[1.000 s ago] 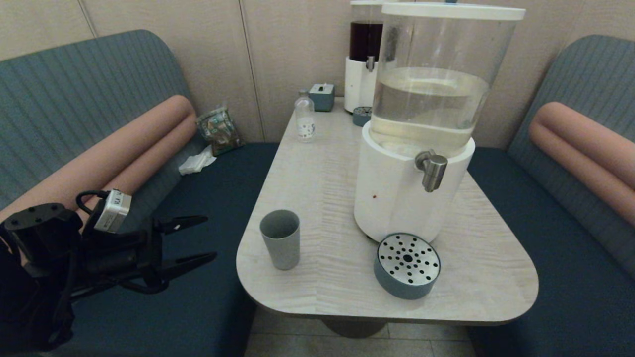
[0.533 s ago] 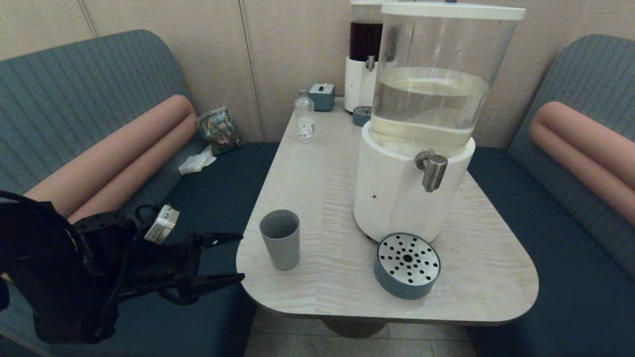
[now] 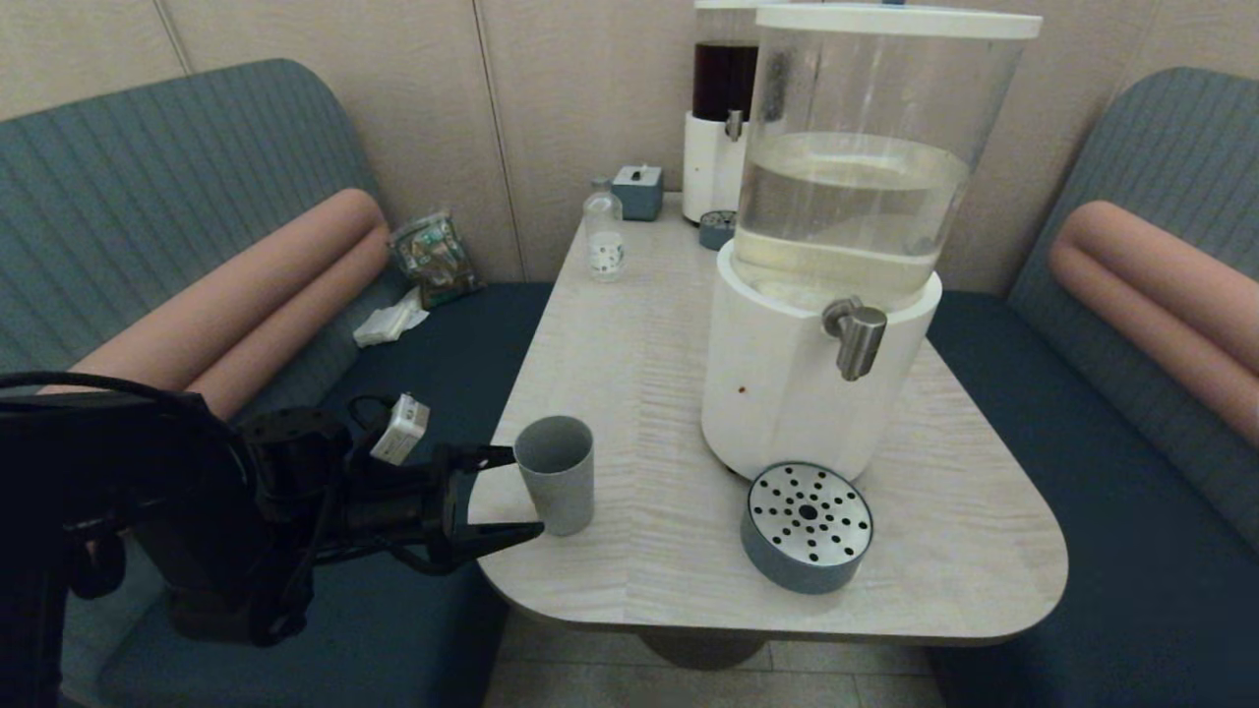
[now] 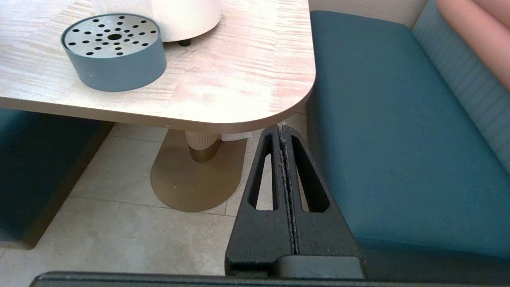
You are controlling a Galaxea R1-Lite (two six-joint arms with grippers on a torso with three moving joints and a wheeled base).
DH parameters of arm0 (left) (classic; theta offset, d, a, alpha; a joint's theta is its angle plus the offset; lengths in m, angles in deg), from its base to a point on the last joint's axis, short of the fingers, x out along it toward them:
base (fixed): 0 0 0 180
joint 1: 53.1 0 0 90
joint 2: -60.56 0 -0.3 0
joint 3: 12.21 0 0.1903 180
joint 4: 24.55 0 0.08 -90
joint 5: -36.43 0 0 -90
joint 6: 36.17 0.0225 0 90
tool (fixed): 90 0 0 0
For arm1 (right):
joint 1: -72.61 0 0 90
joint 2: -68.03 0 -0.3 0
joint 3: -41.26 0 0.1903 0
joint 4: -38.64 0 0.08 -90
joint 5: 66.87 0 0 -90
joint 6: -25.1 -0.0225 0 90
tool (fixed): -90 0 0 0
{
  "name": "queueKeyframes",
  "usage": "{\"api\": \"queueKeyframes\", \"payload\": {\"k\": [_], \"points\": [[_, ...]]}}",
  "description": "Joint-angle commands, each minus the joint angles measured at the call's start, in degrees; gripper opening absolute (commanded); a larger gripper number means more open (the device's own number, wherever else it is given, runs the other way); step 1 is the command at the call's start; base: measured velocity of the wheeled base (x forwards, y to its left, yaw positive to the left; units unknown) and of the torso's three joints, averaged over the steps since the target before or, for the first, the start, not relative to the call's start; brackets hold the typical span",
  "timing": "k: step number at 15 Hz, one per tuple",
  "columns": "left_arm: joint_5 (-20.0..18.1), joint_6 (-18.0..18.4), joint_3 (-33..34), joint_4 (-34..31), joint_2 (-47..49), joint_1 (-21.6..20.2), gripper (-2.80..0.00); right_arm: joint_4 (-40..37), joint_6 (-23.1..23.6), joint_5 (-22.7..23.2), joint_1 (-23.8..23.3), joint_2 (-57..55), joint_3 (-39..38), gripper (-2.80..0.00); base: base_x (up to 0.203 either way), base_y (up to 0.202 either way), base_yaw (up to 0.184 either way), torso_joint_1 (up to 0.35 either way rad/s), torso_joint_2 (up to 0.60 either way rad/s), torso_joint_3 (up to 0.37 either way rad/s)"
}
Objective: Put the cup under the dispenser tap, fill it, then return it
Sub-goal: Pick up the cup
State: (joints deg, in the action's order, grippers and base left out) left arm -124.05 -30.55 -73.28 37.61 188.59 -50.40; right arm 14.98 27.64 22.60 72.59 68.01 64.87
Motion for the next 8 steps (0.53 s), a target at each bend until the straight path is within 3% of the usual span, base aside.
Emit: {"api": "queueKeyframes", "payload": {"k": [1, 8], "points": [[0.27, 0.01, -1.83, 0.32, 1.52, 1.58, 0.0, 0.03, 0.01, 0.0, 0.02, 0.27, 0.02, -2.8, 0.0, 0.0, 0.0, 0.0, 0.0, 0.0], [4.8, -1.77, -6.68, 0.5, 3.92, 5.23, 0.0, -0.06, 0.1, 0.0, 0.02, 0.2, 0.02, -2.8, 0.0, 0.0, 0.0, 0.0, 0.0, 0.0]]}}
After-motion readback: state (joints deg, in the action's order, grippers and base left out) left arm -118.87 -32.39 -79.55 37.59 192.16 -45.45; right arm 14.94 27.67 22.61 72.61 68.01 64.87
